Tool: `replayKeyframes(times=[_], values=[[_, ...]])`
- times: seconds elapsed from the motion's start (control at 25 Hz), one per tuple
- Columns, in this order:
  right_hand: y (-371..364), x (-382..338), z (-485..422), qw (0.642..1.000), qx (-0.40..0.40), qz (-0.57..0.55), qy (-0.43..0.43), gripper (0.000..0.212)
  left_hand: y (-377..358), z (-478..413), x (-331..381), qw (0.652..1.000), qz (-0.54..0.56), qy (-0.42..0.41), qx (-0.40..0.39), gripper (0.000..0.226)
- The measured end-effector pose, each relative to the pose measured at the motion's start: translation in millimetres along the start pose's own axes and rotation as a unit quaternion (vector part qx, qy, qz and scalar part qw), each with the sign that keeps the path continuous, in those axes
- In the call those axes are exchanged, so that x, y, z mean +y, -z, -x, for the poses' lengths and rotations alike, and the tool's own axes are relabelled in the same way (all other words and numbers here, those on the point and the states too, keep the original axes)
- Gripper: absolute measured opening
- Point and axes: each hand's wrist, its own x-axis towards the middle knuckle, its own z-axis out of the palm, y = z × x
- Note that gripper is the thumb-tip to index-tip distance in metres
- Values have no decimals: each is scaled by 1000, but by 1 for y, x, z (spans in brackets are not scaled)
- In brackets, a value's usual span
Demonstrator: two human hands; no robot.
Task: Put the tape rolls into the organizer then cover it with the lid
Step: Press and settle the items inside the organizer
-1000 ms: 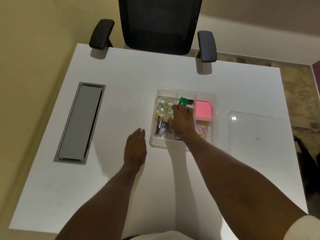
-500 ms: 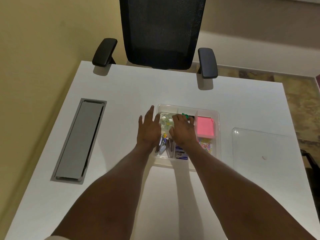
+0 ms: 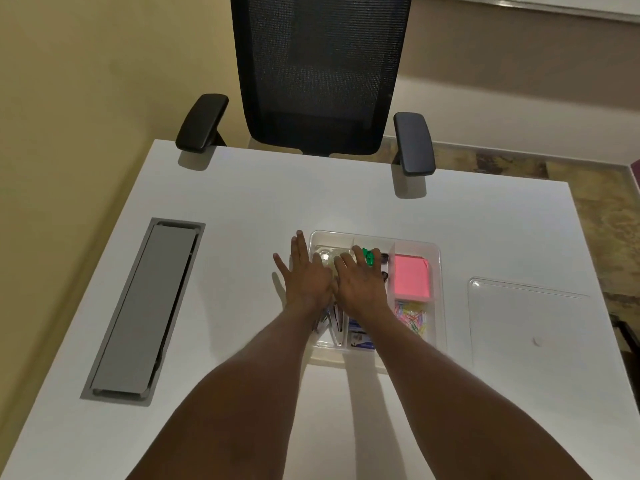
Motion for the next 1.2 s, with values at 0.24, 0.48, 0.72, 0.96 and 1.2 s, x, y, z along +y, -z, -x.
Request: replayKeyframes(times=[0.24, 0.48, 0.72, 0.96, 1.2], values=[[-2, 4, -1, 1000, -11, -9, 12, 72, -5, -5, 9, 991, 97, 83, -40, 50], [0, 2, -1, 1000, -4, -8, 1, 62, -6, -7, 8, 990, 105, 89, -27, 54], [0, 4, -3, 1000, -22, -12, 3, 74, -11, -10, 13, 985, 132, 102, -38, 49], [-4, 6, -1, 1000, -4, -25, -19, 61, -12, -14, 6, 987, 117, 103, -43, 55], [-5, 9, -4, 1000, -18, -24, 2, 69, -6, -12, 4, 990, 80, 81, -81, 57]])
